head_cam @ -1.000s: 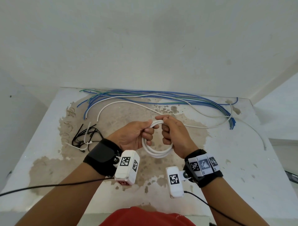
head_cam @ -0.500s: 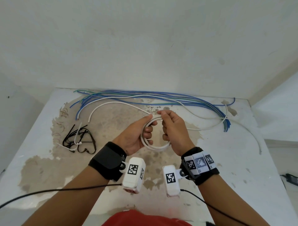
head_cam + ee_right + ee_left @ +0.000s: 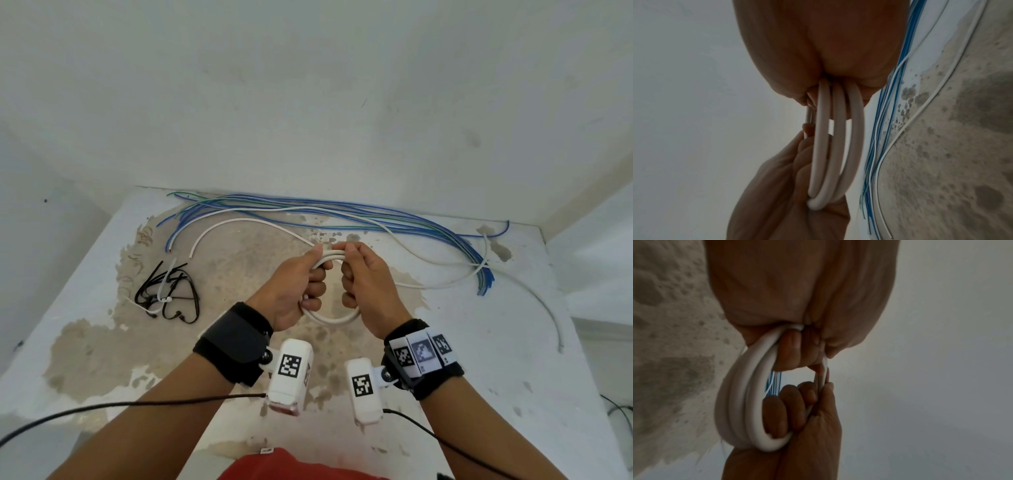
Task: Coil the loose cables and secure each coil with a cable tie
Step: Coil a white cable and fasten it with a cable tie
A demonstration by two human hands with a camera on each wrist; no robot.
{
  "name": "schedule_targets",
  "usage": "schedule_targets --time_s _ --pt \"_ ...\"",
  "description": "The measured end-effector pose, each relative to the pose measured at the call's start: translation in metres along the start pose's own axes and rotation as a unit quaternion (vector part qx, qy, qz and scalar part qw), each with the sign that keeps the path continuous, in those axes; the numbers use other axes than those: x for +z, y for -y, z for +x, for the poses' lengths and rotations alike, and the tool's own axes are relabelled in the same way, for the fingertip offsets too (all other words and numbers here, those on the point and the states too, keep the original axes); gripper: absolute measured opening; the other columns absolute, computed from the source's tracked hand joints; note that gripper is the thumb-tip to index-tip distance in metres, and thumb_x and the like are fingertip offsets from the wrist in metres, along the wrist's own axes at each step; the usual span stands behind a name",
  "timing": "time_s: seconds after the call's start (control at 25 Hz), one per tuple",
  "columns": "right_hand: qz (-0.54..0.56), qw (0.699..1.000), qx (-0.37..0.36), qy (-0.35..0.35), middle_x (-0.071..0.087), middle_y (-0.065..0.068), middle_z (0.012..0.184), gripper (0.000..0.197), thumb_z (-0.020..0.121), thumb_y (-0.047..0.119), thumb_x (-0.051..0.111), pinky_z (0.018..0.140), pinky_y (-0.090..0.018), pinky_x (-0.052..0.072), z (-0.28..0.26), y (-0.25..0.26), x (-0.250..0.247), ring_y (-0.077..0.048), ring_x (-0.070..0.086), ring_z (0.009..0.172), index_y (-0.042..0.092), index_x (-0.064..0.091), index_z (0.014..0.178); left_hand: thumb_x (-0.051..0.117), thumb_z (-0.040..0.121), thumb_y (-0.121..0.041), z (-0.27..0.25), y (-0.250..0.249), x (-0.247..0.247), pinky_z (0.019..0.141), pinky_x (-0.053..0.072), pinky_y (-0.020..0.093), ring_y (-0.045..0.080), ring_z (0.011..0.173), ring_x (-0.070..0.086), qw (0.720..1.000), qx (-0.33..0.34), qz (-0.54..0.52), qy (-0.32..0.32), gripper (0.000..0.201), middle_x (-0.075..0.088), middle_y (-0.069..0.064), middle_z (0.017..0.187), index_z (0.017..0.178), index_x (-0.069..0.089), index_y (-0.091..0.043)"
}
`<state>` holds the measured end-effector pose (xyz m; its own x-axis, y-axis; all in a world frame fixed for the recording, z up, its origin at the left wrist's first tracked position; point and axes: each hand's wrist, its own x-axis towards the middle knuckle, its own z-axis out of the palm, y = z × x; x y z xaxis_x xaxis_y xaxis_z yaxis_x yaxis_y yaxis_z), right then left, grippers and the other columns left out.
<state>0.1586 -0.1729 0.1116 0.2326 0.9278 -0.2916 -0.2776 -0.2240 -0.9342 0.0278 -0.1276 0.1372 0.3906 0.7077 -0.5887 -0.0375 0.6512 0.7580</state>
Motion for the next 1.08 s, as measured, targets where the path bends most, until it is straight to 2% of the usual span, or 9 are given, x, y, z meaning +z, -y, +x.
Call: schedule_targets --time_s 0.08,0.16,0.24,0.32,0.44,0.56,0.76,0.96,1.08 --pt "0.005 1.0 0.008 -0.014 0.042 0.005 0.065 0.031 0.108 0.034 0.045 0.044 -0.024 0.028 -0.001 0.0 -0.001 -0.008 0.032 0.05 0.014 0.068 0.113 0.042 0.106 -0.042 0.001 0.002 0.005 0.035 0.016 0.017 0.005 0.043 0.018 1.0 0.013 0.004 -0.02 0.036 0.024 -0.007 0.059 0.085 0.055 -0.015" --pt "0.0 0.998 0.022 -0.052 0.044 0.006 0.064 0.03 0.106 0.037 0.048 0.044 -0.024 0.029 -0.005 0.0 0.0 -0.008 0.035 0.05 0.022 0.073 0.106 0.043 0.106 -0.04 0.001 0.005 0.01 0.036 0.015 0.018 0.006 0.043 0.018 0.999 0.024 0.007 -0.038 0.035 0.025 -0.007 0.058 0.084 0.054 -0.015" --pt "-0.001 0.997 0.027 -0.073 0.037 0.006 0.06 0.029 0.105 0.036 0.048 0.044 -0.023 0.026 -0.007 0.0 0.001 -0.008 0.031 0.048 0.025 0.075 0.1 0.043 0.105 -0.039 0.002 0.008 0.014 0.036 0.015 0.019 0.006 0.042 0.018 0.999 0.025 0.009 -0.042 0.034 0.025 -0.008 0.056 0.083 0.054 -0.015" --pt "0.002 0.997 0.028 -0.07 0.03 0.006 0.056 0.028 0.106 0.03 0.047 0.043 -0.022 0.022 -0.005 0.001 -0.002 -0.009 0.026 0.048 0.021 0.073 0.101 0.043 0.105 -0.037 0.002 0.01 0.016 0.035 0.016 0.018 0.006 0.043 0.018 0.999 0.02 -0.002 -0.03 0.034 0.024 -0.008 0.056 0.082 0.054 -0.015" --pt "-0.001 0.998 0.029 -0.053 0.028 0.008 0.054 0.028 0.106 0.027 0.046 0.042 -0.021 0.021 -0.002 0.005 -0.009 -0.009 0.023 0.046 0.014 0.071 0.107 0.04 0.107 -0.037 0.002 0.01 0.013 0.036 0.022 0.018 0.005 0.043 0.02 0.999 -0.002 -0.041 0.023 0.036 0.024 -0.007 0.057 0.084 0.055 -0.014" --pt "-0.014 0.998 0.024 -0.051 0.03 0.01 0.052 0.028 0.107 0.028 0.046 0.04 -0.02 0.022 -0.002 0.007 -0.011 -0.007 0.025 0.045 0.014 0.07 0.104 0.038 0.107 -0.036 0.003 0.008 0.007 0.039 0.029 0.02 0.005 0.043 0.025 0.993 -0.029 -0.076 0.084 0.035 0.026 -0.007 0.058 0.088 0.056 -0.012" --pt "-0.013 0.999 0.033 -0.023 0.029 0.009 0.053 0.027 0.106 0.027 0.048 0.04 -0.02 0.022 -0.002 0.013 -0.013 -0.006 0.025 0.045 0.012 0.07 0.103 0.041 0.101 -0.031 0.002 0.008 -0.007 0.055 0.049 0.027 0.006 0.049 0.039 0.973 -0.075 -0.132 0.173 0.027 0.036 -0.008 0.062 0.096 0.057 -0.01" --pt "-0.028 0.999 0.025 -0.007 0.03 0.008 0.055 0.03 0.107 0.031 0.045 0.042 -0.02 0.022 0.0 0.007 -0.007 -0.008 0.024 0.046 0.012 0.069 0.104 0.041 0.104 -0.028 0.001 0.009 -0.01 0.042 0.034 0.02 0.004 0.043 0.028 0.983 -0.056 -0.11 0.136 0.026 0.028 -0.01 0.06 0.091 0.057 -0.012" --pt "-0.016 1.0 -0.004 0.021 0.047 0.002 0.069 0.04 0.108 0.043 0.037 0.045 -0.025 0.034 0.0 0.004 -0.008 -0.011 0.039 0.052 0.02 0.068 0.117 0.038 0.105 -0.027 0.003 0.006 -0.014 0.038 0.027 0.018 0.003 0.041 0.025 0.985 -0.036 -0.14 0.098 0.027 0.026 -0.01 0.058 0.088 0.054 -0.013"
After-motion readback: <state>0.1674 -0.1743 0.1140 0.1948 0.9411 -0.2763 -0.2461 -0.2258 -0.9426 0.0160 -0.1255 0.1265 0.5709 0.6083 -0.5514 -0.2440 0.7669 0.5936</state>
